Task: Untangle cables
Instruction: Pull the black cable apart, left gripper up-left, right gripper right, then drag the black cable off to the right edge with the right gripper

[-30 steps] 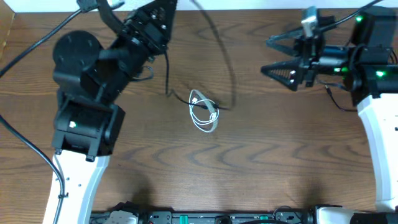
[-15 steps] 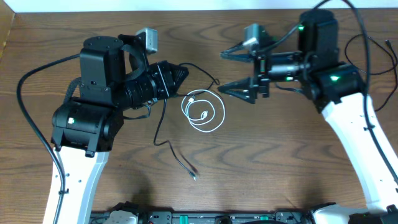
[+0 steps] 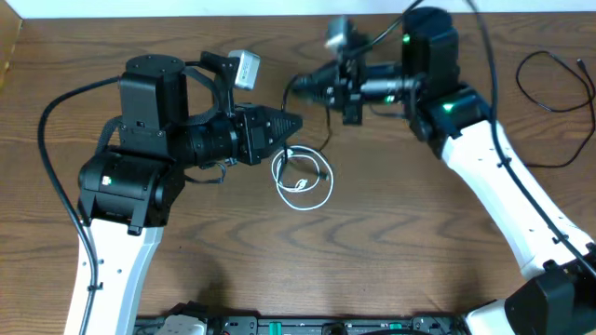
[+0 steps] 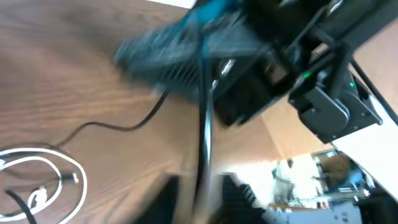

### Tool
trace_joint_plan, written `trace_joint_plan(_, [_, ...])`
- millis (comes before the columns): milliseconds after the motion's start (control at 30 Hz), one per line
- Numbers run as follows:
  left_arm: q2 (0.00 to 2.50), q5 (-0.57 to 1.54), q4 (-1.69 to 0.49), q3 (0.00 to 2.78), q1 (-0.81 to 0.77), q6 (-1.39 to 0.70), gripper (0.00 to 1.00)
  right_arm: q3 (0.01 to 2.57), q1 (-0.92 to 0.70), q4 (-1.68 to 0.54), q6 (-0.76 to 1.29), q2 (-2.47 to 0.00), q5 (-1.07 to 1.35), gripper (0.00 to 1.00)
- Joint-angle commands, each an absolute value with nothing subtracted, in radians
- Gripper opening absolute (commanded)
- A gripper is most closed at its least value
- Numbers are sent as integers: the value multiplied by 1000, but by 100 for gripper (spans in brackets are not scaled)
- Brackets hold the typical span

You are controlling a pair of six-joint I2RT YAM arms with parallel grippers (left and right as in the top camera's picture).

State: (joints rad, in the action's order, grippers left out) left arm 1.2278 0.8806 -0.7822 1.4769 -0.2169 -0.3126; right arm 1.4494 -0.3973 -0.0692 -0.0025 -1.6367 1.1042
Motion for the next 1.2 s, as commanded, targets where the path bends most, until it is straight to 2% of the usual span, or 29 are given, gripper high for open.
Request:
trace_joint_plan(0, [1221, 744, -793, 1505, -214, -288, 64, 1462, -266, 149, 413, -1579, 992, 1])
trace_joint_plan(33, [1221, 710, -805, 1505, -214, -288, 72, 1463, -210, 234, 522, -1557, 976, 1])
trace_joint_plan(100, [1221, 683, -817, 1504, -214, -288, 75, 1466, -128, 308, 632, -1531, 968, 1])
trace_joint_plan(267, [1222, 564, -848, 1502, -214, -284, 77, 1466, 116, 316, 831, -1498, 945, 1])
trace_joint_plan(333, [1224, 481, -866, 1498, -214, -277, 77, 1466, 217, 240, 852, -1498, 931, 1])
trace_joint_plan(400, [1232, 450, -876, 1495, -214, -253, 77, 1466, 285, 135, 806, -1498, 877, 1])
trace_joint_plan(467, [1253, 451, -882, 1494, -214, -243, 77, 1466, 317, -76, 646, -1499, 763, 1])
trace_joint_plan(567, [1285, 451, -886, 1494, -215, -243, 78, 1466, 319, -282, 452, -1499, 435, 1])
trace_joint_plan(633, [1309, 451, -890, 1494, -215, -239, 78, 1466, 318, -329, 348, -1500, 242, 1])
trace_joint_plan(800, [1353, 451, -893, 1494, -215, -236, 78, 1466, 305, -341, 65, -1502, -26, 1])
trace_joint_plan(967, [1355, 451, -898, 1494, -214, -216, 77, 1466, 343, -268, 181, -1565, -426, 1])
trace_joint_plan(1067, [1355, 451, -898, 1494, -214, -208, 78, 1466, 425, -164, 192, -1631, -444, 1])
trace_joint_plan(1167, [1355, 451, -902, 1494, -215, -186, 77, 1466, 474, -83, 99, -1703, -353, 1])
